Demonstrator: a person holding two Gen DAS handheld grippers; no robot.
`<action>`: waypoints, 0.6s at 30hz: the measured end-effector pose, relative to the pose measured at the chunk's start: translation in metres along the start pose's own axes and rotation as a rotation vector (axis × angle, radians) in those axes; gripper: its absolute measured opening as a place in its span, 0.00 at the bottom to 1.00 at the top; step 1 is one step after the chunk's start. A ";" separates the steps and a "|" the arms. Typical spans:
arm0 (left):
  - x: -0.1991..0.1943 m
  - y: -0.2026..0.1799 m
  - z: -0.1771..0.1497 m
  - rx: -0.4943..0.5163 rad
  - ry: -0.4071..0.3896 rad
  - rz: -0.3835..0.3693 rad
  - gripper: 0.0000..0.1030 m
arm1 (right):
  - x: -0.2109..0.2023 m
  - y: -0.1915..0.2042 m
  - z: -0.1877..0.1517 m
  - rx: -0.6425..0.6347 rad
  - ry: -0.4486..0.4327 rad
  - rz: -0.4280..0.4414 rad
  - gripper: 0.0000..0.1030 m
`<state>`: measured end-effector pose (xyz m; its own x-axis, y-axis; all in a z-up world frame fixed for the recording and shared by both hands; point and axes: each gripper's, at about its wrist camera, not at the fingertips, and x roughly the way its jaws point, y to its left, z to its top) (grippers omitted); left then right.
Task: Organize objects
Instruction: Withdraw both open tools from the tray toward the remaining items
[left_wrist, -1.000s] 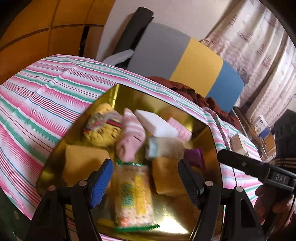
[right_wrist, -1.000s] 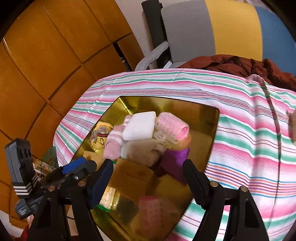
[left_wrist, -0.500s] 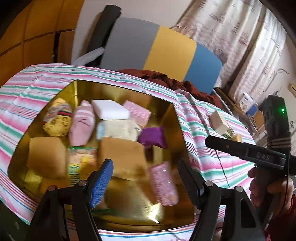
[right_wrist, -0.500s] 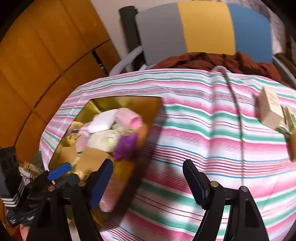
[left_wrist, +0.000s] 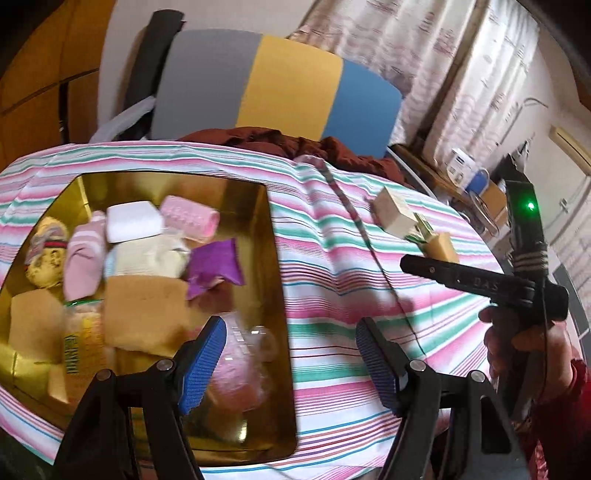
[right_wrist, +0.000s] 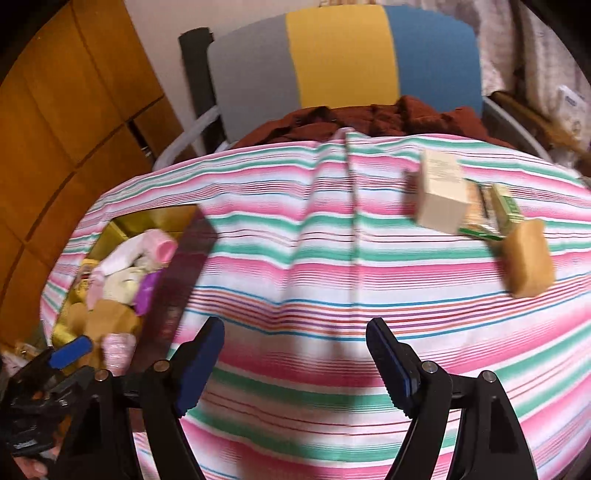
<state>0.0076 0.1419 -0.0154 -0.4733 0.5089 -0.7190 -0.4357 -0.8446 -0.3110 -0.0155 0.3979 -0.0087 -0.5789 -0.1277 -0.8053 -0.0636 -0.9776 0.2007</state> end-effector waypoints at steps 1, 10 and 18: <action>0.002 -0.004 0.000 0.007 0.005 -0.005 0.72 | -0.001 -0.009 0.000 0.004 -0.003 -0.018 0.77; 0.024 -0.043 -0.001 0.072 0.068 -0.036 0.72 | -0.003 -0.086 0.005 0.066 -0.016 -0.155 0.77; 0.047 -0.070 0.003 0.117 0.136 -0.062 0.72 | -0.002 -0.162 0.024 0.093 -0.095 -0.357 0.86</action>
<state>0.0134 0.2257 -0.0257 -0.3382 0.5258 -0.7805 -0.5507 -0.7831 -0.2889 -0.0234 0.5603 -0.0257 -0.5795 0.2386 -0.7792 -0.3457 -0.9379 -0.0301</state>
